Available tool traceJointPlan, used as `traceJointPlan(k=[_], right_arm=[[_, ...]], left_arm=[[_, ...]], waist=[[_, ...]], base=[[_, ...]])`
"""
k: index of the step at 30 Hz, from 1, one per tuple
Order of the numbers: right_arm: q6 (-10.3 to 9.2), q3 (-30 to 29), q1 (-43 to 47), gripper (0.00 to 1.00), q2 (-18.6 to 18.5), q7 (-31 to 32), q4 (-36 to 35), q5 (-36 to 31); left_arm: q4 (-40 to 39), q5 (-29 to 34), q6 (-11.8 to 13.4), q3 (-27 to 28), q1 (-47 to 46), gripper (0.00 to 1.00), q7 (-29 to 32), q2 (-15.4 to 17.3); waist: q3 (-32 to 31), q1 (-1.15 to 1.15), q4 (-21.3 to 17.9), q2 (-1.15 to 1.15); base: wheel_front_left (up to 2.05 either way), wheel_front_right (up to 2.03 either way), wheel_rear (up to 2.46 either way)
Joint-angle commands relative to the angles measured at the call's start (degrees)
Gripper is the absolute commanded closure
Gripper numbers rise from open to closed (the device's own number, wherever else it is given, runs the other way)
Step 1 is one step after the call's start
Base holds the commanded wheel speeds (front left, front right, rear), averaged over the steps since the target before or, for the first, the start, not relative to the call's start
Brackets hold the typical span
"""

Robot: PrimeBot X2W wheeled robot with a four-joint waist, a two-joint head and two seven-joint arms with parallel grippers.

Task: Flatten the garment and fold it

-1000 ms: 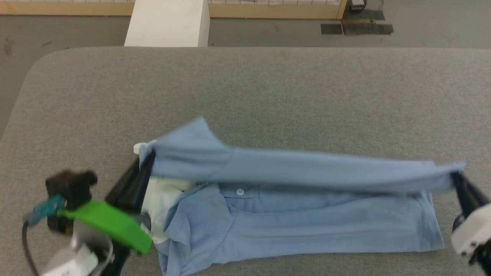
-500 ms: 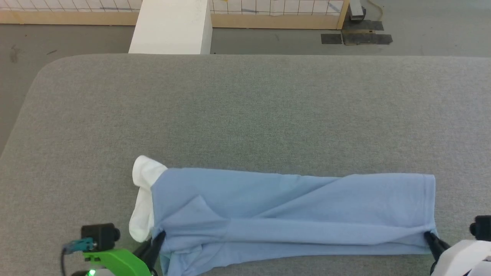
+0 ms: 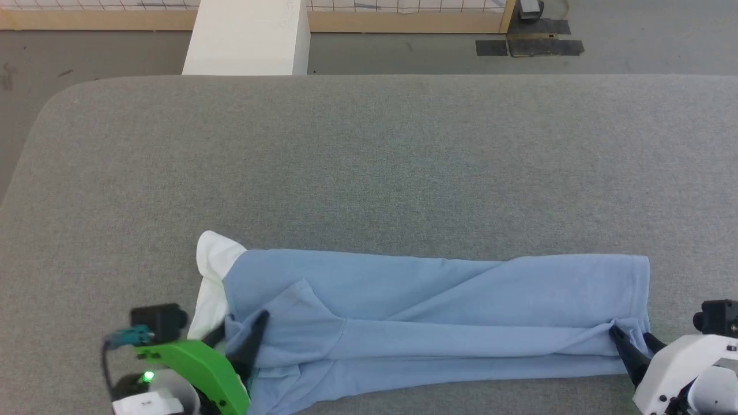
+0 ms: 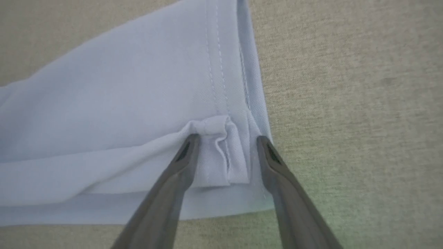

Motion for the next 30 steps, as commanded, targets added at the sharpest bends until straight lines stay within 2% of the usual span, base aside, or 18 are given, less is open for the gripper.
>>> traceJointPlan(k=[1,5,8,10,13,14,17,20,30], right_arm=[[-0.1,-0.4,-0.3,0.0,0.1,1.3,-0.8,0.8],[-0.1,-4.3,0.9,0.0,0.8,3.3,-8.4,3.4],[-0.1,-6.8,1.7,0.0,0.8,1.4,-14.3,1.7],[-0.1,-7.3,1.9,0.0,1.0,0.1,-15.9,0.5],[-0.1,-6.5,2.3,0.0,1.1,-0.7,-15.9,-1.2],[-0.1,-6.3,2.1,0.0,1.5,-0.8,-15.3,-1.1],[-0.1,-5.4,1.6,0.0,1.8,-0.4,-13.3,-1.2],[-0.1,-4.9,0.6,0.0,1.4,-0.2,-10.8,-1.6],[-0.1,-4.0,-2.0,0.0,-1.7,0.6,-2.8,-2.2]], left_arm=[[-1.4,-0.2,0.7,1.3,0.0,0.0,-1.4,0.1],[-8.6,0.4,3.2,4.9,2.6,0.0,-6.3,0.4],[-14.2,3.3,6.3,8.8,4.7,0.0,-14.2,-0.3],[-16.9,5.9,7.5,11.2,6.1,0.0,-20.2,-1.2],[-19.3,10.5,8.7,14.4,8.1,0.0,-23.0,-3.4],[-19.9,13.8,8.9,15.1,8.9,0.0,-23.2,-4.0],[-21.0,20.1,8.3,16.4,10.3,0.0,-23.3,-6.7],[-19.9,24.1,6.5,16.4,11.2,0.0,-23.3,-9.0],[-17.4,28.3,1.4,18.4,10.1,0.0,-23.3,-13.4]], waist=[[-0.1,0.0,0.0,0.0],[-0.1,0.0,0.0,0.0],[0.0,0.0,-0.1,0.0],[0.1,0.0,-0.4,0.0],[0.1,0.0,-0.3,0.0],[0.1,0.0,-0.3,0.0],[0.3,0.0,0.0,0.0],[0.6,0.0,0.7,0.0],[2.3,0.0,3.1,0.0]], base=[[0.0,0.0,0.0],[0.0,0.0,0.0],[0.0,0.0,0.0],[0.0,0.0,0.0],[0.0,0.0,0.0],[0.0,0.0,0.0],[0.0,0.0,0.0],[0.0,0.0,0.0],[0.0,0.0,0.0]])
